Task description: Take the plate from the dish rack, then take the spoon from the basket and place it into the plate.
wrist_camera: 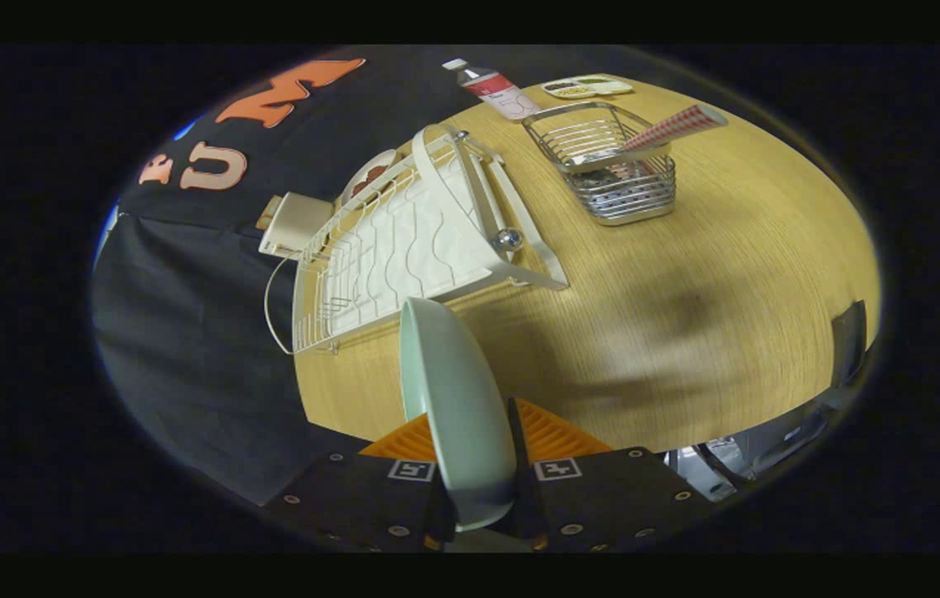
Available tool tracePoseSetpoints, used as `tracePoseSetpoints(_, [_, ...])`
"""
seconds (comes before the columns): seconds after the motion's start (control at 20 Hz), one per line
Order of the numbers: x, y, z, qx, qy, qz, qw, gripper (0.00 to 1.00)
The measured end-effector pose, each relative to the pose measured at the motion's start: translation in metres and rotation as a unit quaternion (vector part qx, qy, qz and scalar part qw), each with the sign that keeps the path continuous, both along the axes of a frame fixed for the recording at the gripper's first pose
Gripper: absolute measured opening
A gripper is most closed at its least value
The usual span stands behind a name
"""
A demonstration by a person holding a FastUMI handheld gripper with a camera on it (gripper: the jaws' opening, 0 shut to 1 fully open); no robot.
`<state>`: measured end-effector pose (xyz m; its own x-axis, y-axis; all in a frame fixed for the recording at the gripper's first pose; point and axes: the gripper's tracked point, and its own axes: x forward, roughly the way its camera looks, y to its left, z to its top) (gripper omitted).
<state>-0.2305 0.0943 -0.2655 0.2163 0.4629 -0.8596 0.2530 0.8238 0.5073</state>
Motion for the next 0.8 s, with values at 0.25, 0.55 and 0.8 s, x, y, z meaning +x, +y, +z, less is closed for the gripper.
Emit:
tracePoseSetpoints(0.25, [-0.001,0.014,-0.018,0.010,-0.001,-0.018,1.000,0.29])
tracePoseSetpoints(0.55, [0.016,0.011,-0.022,0.015,-0.010,-0.070,0.997,0.34])
tracePoseSetpoints(0.8, [0.035,-0.015,-0.007,-0.015,-0.062,-0.072,0.995,0.43])
